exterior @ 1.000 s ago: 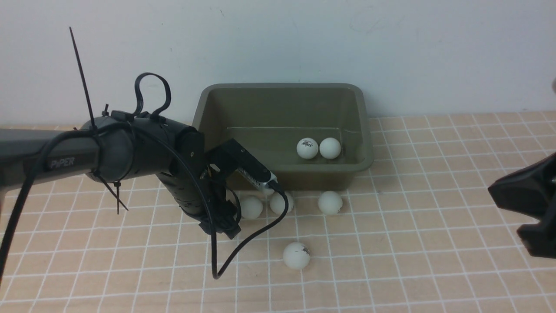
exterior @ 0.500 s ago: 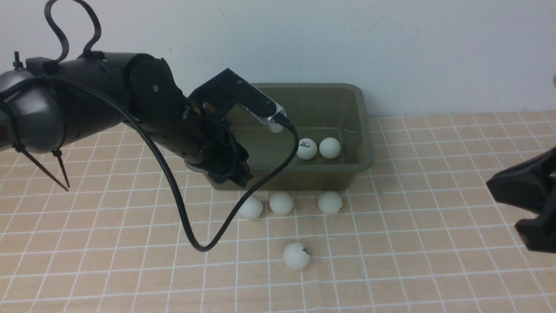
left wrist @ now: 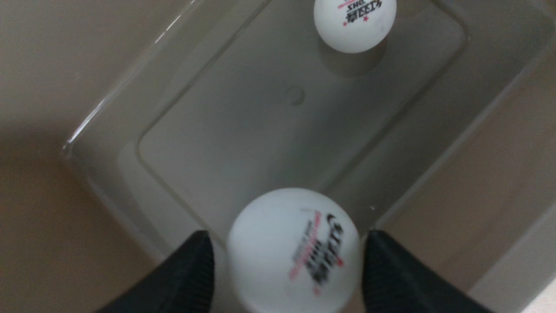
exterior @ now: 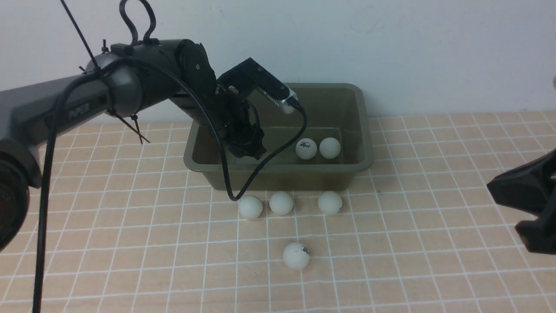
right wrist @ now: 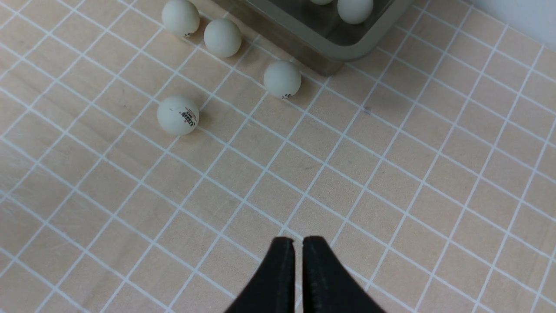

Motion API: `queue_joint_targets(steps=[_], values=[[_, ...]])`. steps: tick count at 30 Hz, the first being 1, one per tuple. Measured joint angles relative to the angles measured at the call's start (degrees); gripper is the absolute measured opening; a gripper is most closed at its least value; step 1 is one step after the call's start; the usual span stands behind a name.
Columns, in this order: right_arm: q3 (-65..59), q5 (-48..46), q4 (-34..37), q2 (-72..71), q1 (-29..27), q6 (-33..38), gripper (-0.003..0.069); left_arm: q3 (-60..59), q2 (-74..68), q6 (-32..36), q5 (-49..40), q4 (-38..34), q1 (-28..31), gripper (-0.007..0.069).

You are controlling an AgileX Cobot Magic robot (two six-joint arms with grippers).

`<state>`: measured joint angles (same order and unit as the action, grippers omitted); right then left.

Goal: Put the table tennis balls into the box on the light coffee tablecloth.
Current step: 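Drop the ball into the bin, then reach for and grasp a ping pong ball on the table beside the basket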

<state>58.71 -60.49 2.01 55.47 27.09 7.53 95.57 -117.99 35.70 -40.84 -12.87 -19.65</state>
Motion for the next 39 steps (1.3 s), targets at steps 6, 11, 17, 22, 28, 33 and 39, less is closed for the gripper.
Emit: queue_joint_targets(steps=[6, 11, 17, 22, 28, 33, 39], values=[[0.0, 0.0, 0.0, 0.0, 0.0, 0.0, 0.0022, 7.5, 1.6, -5.9, -11.9, 0.8, 0.0, 0.0509], [0.0, 0.0, 0.0, 0.0, 0.0, 0.0, 0.0022, 13.2, 6.4, -10.5, -25.5, 0.8, 0.0, 0.0444], [0.0, 0.2, -0.2, 0.0, 0.0, 0.0, 0.0022, 13.6, 9.3, -15.8, -29.6, 1.1, 0.0, 0.0309], [0.0, 0.6, -0.3, 0.0, 0.0, 0.0, 0.0022, 6.8, 12.9, -23.2, -29.6, 0.3, 0.0, 0.0162], [0.0, 0.9, -0.4, 0.0, 0.0, 0.0, 0.0022, -11.8, 21.8, -24.2, -29.6, -1.9, -0.1, 0.0067], [0.0, 1.0, -0.4, 0.0, 0.0, 0.1, 0.0022, -25.5, 28.3, -23.7, -27.5, -8.0, -0.1, 0.0038], [0.0, 1.3, -0.4, 0.0, 0.0, 0.2, 0.0022, -33.5, 29.0, -16.0, -9.5, -14.8, -0.1, 0.0039]])
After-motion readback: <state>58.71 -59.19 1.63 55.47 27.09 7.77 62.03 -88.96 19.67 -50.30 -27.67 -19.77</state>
